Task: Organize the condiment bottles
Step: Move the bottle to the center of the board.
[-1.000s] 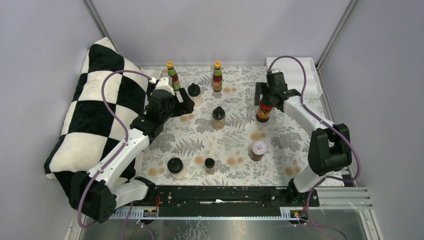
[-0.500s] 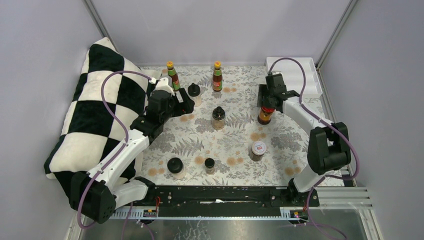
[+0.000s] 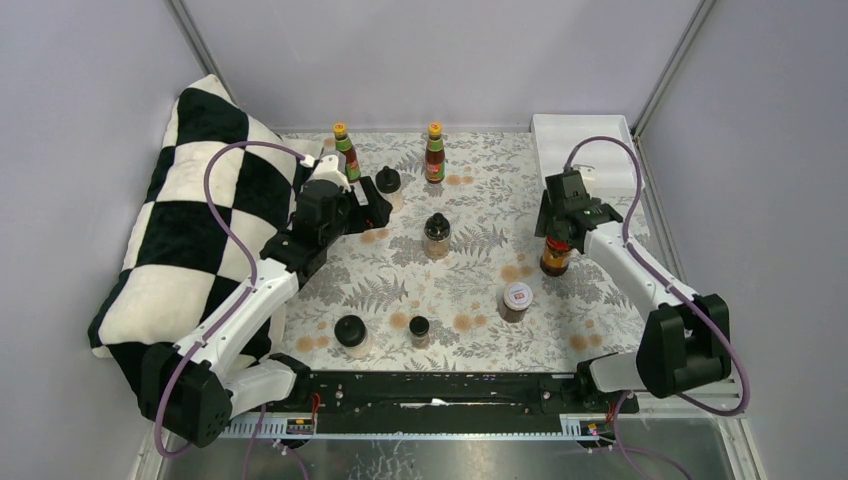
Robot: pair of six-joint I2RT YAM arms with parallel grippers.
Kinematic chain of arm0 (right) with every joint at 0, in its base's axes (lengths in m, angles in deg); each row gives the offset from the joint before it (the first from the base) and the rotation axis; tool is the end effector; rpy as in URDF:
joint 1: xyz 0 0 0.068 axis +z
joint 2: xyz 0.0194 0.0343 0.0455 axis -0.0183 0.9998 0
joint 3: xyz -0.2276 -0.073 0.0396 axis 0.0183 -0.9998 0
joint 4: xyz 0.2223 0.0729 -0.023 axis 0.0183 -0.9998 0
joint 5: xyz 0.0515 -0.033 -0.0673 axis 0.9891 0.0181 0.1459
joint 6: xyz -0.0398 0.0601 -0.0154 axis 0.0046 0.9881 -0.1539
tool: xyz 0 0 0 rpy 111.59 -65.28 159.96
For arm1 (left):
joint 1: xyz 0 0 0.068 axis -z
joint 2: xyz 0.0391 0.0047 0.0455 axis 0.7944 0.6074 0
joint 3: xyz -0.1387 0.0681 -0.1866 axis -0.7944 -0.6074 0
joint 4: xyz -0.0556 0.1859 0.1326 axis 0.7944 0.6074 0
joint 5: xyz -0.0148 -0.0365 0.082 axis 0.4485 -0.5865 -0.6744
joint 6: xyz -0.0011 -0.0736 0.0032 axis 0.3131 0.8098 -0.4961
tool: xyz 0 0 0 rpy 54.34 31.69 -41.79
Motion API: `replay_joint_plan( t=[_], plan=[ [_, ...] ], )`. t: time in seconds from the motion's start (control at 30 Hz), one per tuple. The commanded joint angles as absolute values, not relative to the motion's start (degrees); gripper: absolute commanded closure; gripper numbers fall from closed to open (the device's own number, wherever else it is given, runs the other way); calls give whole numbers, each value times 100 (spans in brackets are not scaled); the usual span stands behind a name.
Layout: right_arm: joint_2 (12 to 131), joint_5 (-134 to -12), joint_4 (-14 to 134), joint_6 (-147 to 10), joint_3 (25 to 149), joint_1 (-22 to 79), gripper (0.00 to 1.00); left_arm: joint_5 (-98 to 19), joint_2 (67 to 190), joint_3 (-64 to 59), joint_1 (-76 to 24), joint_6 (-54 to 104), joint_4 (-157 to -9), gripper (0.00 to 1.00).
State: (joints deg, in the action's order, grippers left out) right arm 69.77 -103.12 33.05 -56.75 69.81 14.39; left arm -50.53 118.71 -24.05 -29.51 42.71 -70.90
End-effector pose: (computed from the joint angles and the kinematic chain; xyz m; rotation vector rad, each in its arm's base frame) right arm 0.2842 0.0545 0.2209 0.2365 2.3332 -0.1771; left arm 0.2505 -0.1037 0.2730 -0.1358 2.0297 -0.5330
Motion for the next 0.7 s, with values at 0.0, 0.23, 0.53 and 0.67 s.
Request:
replay_joint_plan(
  t=[0.0, 0.23, 0.53, 0.67],
  plan=[
    [6345, -11145, 3319, -5260, 6895, 1450, 36, -4898, 11840, -2427, -2975, 4332, -7302, 7],
    [5653, -11528, 3152, -4811, 6407, 1451, 36, -4805, 11873, -2465, -2973, 4445, -7338, 7],
    [5027, -11798, 2991, -4556, 5970, 1451, 37, -4667, 11885, -2488, -2966, 4482, -7354, 8],
    [4853, -11831, 2981, -4576, 5910, 1450, 30, -4658, 11902, -2473, -2966, 4494, -7365, 8]
  ],
)
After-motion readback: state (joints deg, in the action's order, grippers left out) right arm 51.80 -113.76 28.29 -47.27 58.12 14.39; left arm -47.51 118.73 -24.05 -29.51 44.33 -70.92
